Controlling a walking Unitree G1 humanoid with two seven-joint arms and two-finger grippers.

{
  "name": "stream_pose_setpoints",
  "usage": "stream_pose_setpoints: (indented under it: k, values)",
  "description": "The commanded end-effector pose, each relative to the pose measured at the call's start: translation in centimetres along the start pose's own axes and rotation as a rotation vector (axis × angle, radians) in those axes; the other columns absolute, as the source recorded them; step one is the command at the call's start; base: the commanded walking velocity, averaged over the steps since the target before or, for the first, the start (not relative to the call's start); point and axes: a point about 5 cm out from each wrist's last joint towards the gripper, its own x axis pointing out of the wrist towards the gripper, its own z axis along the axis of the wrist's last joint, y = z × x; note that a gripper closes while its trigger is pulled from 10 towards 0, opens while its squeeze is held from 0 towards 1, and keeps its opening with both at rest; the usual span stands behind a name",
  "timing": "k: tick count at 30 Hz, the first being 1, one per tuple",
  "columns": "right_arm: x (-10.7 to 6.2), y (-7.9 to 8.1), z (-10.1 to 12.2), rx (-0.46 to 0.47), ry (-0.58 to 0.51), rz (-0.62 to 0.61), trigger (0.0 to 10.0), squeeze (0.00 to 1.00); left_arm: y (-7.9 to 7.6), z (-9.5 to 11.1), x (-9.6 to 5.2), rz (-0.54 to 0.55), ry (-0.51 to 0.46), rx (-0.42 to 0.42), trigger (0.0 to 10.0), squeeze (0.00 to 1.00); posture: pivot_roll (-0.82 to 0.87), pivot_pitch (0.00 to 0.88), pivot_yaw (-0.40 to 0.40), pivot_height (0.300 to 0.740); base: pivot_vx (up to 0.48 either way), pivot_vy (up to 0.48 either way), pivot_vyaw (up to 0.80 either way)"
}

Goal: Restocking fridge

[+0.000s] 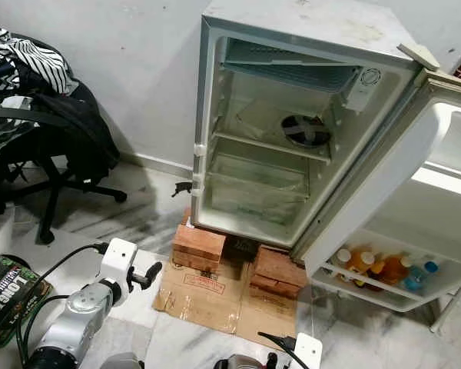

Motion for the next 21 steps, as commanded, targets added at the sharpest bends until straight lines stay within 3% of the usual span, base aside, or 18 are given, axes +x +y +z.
stream_pose_setpoints:
  k: [1,21]
  values:
    - [-1.57,13.34,20.33,-0.333,-0.469,0.387,10.0,0.0,-0.43,0.3,0.03,-0.024,-0.005,0.015,10.0,0.0,0.1,0.0,-0.109,0.74,0.0,0.0,0.0]
    - [-1.57,13.34,20.49,-0.324,-0.464,0.383,10.0,0.0,-0.45,0.39,0.24,-0.027,0.006,0.009,10.0,0.0,0.09,0.0,-0.093,0.74,0.0,0.0,0.0]
